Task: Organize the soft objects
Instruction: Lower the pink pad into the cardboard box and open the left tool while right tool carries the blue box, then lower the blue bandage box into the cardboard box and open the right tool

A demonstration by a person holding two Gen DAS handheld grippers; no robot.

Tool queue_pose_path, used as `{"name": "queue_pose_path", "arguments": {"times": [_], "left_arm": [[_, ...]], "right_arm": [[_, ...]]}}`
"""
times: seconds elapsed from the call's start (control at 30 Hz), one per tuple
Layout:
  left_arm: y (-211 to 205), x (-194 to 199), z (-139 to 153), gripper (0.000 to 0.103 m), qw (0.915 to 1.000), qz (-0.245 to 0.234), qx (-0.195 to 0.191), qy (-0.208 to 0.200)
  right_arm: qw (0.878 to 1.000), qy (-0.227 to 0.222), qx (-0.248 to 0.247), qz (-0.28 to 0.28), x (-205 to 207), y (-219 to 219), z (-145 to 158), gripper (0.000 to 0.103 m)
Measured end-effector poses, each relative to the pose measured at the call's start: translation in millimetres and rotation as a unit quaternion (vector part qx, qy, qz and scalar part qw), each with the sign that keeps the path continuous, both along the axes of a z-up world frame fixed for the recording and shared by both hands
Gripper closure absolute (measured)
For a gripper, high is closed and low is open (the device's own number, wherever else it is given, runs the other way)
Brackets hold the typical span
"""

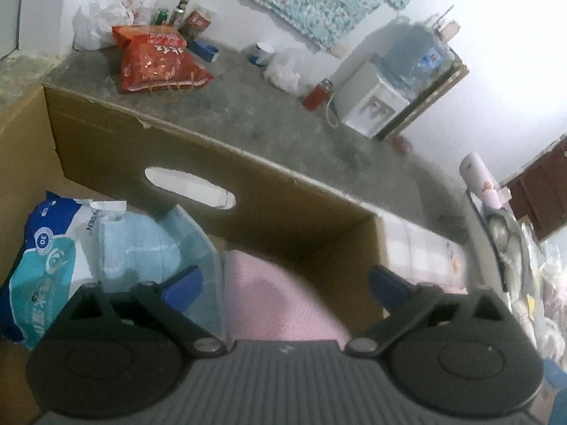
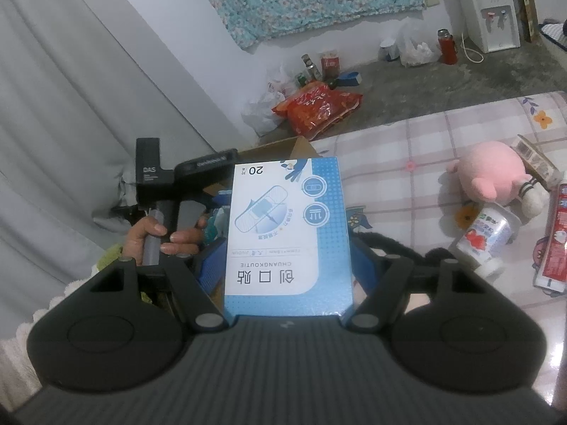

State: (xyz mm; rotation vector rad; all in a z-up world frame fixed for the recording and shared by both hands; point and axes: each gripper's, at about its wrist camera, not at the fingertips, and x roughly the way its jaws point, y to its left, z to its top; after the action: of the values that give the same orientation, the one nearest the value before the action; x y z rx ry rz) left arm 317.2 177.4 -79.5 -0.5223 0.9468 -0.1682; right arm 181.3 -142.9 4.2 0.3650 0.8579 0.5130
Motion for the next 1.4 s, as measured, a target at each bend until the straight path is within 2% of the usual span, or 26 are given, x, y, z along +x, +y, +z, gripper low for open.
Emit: {"name": "queue_pose_path", "arguments": {"times": [0.17, 0.3, 0.4, 0.53, 0.67, 0.8, 0.93, 1.07, 1.13, 1.23, 1.4], "left_arm": [[4, -7, 14, 0.002, 0.9998, 0.015, -0.002, -0.011], [12, -35, 51, 0.002, 0.9989, 0.022, 0.014, -0.038], [24, -71, 83, 0.002, 0.9975, 0.031, 0.026, -0.058], [47, -130, 121, 0.002, 0.9938, 0.06, 0.037, -0.086], [69, -184, 141, 0.0, 0.9862, 0.11, 0.078, -0.097], [79, -218, 145, 0.0, 0.9756, 0.151, 0.12, -0.104], [90, -231, 139, 0.0, 0.97, 0.177, 0.137, -0.096], [107, -240, 135, 0.0, 0.9635, 0.198, 0.152, -0.096], [116, -243, 132, 0.0, 0.9627, 0.207, 0.146, -0.095], [127, -247, 128, 0.0, 0.9628, 0.214, 0.135, -0.094], [135, -247, 123, 0.0, 0.9609, 0.22, 0.137, -0.097]], "right_arm": [[1.0, 0.0, -0.001, -0.006, -7, -4, 4, 0.031], [1.0, -0.008, 0.003, -0.003, -12, -2, 13, 0.031], [1.0, -0.01, 0.015, 0.013, -13, 7, 22, 0.031], [0.998, -0.006, 0.029, 0.063, -8, 46, 35, 0.031], [0.99, 0.036, 0.041, 0.128, 10, 107, 30, 0.031], [0.979, 0.104, 0.02, 0.176, 32, 183, -1, 0.031], [0.966, 0.165, -0.03, 0.195, 55, 257, -53, 0.031], [0.953, 0.214, -0.065, 0.205, 70, 311, -98, 0.031], [0.949, 0.222, -0.09, 0.208, 73, 333, -117, 0.031], [0.949, 0.215, -0.119, 0.199, 76, 358, -135, 0.031], [0.951, 0.218, -0.143, 0.164, 81, 371, -158, 0.03]]}}
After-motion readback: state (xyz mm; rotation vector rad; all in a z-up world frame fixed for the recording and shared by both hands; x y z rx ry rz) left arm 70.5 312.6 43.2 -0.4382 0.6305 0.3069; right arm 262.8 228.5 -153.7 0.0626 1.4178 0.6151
